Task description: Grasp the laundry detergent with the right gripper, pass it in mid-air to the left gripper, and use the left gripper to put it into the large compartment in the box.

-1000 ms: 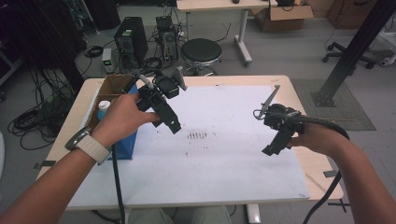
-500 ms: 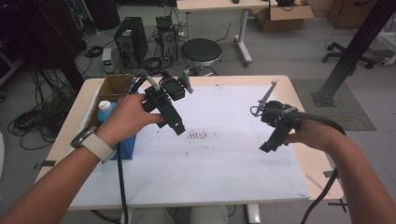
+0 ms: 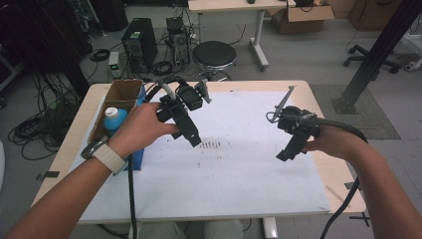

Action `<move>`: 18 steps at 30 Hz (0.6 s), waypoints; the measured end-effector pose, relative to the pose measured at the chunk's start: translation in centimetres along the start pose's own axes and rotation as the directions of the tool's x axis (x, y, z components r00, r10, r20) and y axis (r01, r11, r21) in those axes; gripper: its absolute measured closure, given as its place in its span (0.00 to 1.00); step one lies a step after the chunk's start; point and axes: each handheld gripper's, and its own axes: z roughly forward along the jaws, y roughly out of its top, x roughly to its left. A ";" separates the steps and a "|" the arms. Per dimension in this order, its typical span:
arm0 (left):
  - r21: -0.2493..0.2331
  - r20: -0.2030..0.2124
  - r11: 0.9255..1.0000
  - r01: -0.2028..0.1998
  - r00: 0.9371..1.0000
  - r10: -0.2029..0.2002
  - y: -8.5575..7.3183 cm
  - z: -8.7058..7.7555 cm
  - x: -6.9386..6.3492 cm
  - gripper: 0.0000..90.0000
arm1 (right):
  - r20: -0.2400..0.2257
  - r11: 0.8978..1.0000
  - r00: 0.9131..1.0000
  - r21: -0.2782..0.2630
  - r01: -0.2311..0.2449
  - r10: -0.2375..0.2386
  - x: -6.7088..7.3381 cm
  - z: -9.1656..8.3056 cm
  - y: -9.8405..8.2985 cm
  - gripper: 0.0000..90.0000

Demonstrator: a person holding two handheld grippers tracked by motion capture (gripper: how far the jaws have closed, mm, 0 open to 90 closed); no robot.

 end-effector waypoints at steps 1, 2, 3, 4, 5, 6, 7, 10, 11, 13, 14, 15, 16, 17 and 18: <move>-0.002 0.002 1.000 -0.003 1.000 0.003 0.0 0.0 0.0 0.08 | -0.001 1.000 1.000 0.002 -0.003 0.003 0.0 0.0 0.0 0.08; -0.002 0.002 1.000 -0.003 1.000 0.003 0.0 0.0 0.0 0.08 | -0.001 1.000 1.000 0.002 -0.003 0.003 0.0 0.0 0.0 0.08; -0.002 0.001 1.000 -0.005 1.000 0.005 0.0 0.0 -0.1 0.08 | 0.000 1.000 1.000 0.000 -0.001 0.001 0.0 0.0 0.0 0.08; -0.001 -0.001 1.000 -0.006 1.000 0.006 0.0 0.0 -0.1 0.08 | -0.001 1.000 1.000 -0.001 -0.003 0.003 0.1 0.0 0.0 0.08; 0.001 -0.004 1.000 -0.006 1.000 0.006 0.0 0.1 -0.2 0.08 | -0.001 1.000 1.000 -0.001 0.000 0.000 0.1 0.0 0.0 0.08; 0.000 -0.003 1.000 -0.007 1.000 0.007 0.0 0.1 -0.2 0.08 | 0.001 1.000 1.000 -0.003 0.003 -0.003 0.1 0.1 0.0 0.08; 0.000 -0.001 1.000 -0.009 1.000 0.009 0.1 0.1 -0.2 0.08 | 0.000 1.000 1.000 0.000 0.001 -0.001 0.1 0.1 0.0 0.08; 0.002 -0.003 1.000 -0.009 1.000 0.009 0.1 0.1 -0.2 0.08 | -0.001 1.000 1.000 -0.002 0.001 -0.001 0.1 0.1 -0.1 0.08; 0.002 -0.003 1.000 -0.010 1.000 0.010 0.1 0.1 -0.2 0.08 | -0.002 1.000 1.000 -0.002 0.003 -0.003 0.1 0.1 -0.1 0.08; 0.001 -0.003 1.000 -0.007 1.000 0.007 0.1 0.1 -0.2 0.08 | -0.002 1.000 1.000 -0.003 0.002 -0.002 0.1 0.1 -0.1 0.08; 0.000 -0.002 1.000 -0.008 1.000 0.008 0.1 0.1 -0.2 0.08 | -0.002 1.000 1.000 -0.003 0.003 -0.003 0.1 0.1 -0.1 0.08; -0.002 -0.002 1.000 -0.007 1.000 0.007 0.0 0.1 -0.2 0.08 | -0.002 1.000 1.000 -0.002 0.002 -0.002 0.1 0.2 0.0 0.08; -0.002 -0.002 1.000 -0.007 1.000 0.007 0.0 0.1 -0.2 0.08 | -0.002 1.000 1.000 -0.002 0.002 -0.002 0.1 0.2 0.0 0.08; -0.001 -0.002 1.000 -0.008 1.000 0.008 0.0 0.1 -0.2 0.08 | -0.002 1.000 1.000 -0.001 0.003 -0.003 0.1 0.2 0.0 0.08; -0.002 -0.001 1.000 -0.006 1.000 0.006 0.0 0.1 -0.2 0.08 | -0.002 1.000 1.000 -0.001 0.003 -0.003 0.1 0.2 0.0 0.08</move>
